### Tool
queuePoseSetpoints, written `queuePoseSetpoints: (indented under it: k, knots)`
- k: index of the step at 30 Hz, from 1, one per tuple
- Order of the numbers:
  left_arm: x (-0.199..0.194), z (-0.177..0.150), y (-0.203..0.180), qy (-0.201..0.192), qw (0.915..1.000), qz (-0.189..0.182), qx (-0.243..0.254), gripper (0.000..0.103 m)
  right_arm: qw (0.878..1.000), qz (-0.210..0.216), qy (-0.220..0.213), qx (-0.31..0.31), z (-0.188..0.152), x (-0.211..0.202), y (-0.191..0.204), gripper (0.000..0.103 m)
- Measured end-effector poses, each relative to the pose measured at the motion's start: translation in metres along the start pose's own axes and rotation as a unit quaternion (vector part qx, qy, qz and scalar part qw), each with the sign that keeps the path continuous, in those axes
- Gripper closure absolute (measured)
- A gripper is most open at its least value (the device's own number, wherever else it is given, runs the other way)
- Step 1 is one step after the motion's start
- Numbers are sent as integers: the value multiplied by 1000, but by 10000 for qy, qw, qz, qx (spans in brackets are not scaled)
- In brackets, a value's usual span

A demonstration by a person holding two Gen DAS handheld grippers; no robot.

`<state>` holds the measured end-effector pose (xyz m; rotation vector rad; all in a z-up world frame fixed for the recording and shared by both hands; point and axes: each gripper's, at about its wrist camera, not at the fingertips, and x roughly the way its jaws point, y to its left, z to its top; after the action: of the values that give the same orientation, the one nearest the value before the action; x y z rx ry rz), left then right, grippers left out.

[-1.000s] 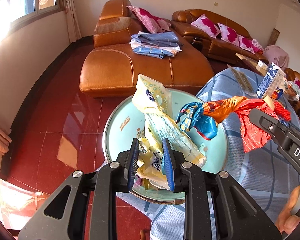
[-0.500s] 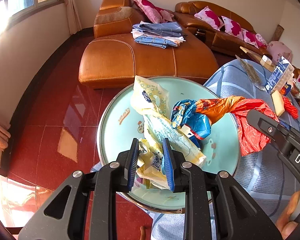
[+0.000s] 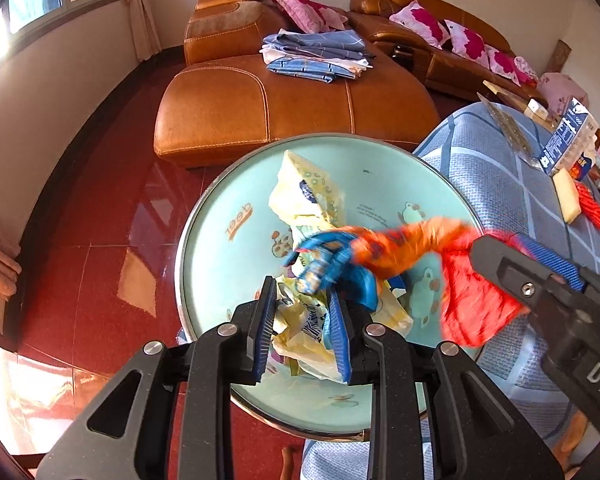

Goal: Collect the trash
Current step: 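Open both grippers to drop the wrapper and bag into the wastebasket, then move both grippers back toward the trash on the table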

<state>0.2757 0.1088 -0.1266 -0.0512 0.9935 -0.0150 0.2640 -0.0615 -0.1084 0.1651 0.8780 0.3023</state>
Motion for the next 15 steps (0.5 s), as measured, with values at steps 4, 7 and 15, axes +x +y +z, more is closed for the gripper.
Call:
queuePoseSetpoints:
  k: [4, 7, 15]
  knots:
    - [-2, 0, 2, -31, 10000, 63, -17, 71, 9999, 12, -126, 118, 4, -10, -5, 57]
    - [-6, -1, 2, -83, 9999, 130, 16, 68, 9996, 20, -226, 180, 6, -19, -10, 57]
    - [-25, 0, -4, -320, 9987, 388, 75, 36, 9986, -54, -411, 318, 0, -39, -21, 57]
